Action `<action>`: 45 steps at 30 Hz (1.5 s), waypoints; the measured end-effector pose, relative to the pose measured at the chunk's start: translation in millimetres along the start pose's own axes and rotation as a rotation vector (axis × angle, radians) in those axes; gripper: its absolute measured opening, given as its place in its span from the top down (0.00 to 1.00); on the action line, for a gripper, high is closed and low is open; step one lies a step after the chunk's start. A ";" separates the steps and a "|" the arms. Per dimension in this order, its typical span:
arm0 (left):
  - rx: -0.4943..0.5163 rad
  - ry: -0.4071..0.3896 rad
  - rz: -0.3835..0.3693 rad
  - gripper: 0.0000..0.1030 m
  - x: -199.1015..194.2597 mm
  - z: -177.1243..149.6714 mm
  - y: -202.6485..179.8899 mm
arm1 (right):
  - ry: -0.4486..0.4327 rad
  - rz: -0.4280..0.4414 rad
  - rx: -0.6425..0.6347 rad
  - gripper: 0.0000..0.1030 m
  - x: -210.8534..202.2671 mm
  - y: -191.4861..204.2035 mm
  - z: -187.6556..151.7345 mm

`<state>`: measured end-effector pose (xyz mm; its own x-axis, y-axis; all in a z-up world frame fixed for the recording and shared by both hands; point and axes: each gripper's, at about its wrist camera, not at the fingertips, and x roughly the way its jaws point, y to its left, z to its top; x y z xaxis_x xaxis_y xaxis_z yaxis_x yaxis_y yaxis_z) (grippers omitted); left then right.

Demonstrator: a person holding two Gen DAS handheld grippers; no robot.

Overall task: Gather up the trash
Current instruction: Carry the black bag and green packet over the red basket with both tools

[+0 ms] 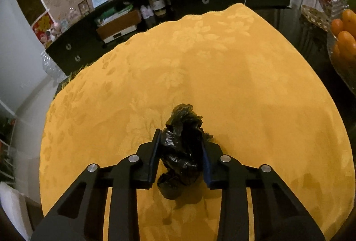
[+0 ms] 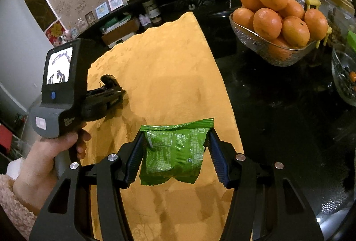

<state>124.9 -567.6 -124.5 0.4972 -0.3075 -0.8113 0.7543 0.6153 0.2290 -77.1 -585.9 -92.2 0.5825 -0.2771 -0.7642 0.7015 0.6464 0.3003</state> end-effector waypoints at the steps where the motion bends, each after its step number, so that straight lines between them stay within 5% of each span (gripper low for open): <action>1: -0.003 -0.005 -0.003 0.72 -2.9 -0.7 1.3 | 0.000 -0.001 0.002 0.48 -0.2 -1.0 -0.2; 16: -0.040 -0.090 -0.048 0.72 -78.2 -30.6 40.3 | -0.011 -0.021 0.009 0.48 -6.4 2.0 0.9; 28: -0.139 -0.194 -0.169 0.72 -194.8 -92.3 101.5 | -0.037 -0.013 -0.041 0.48 -20.9 33.1 -2.8; 38: -0.153 -0.350 -0.136 0.72 -325.4 -140.5 132.6 | -0.063 0.047 -0.139 0.48 -33.7 90.1 -12.3; 45: -0.270 -0.349 -0.023 0.72 -358.7 -198.0 175.9 | -0.070 0.136 -0.271 0.48 -47.3 148.5 -37.0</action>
<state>-5.7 -205.3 100.3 0.6312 -0.5218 -0.5739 0.6511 0.7585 0.0266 -15.7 -450.5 -32.6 0.6970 -0.2168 -0.6835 0.4853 0.8443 0.2272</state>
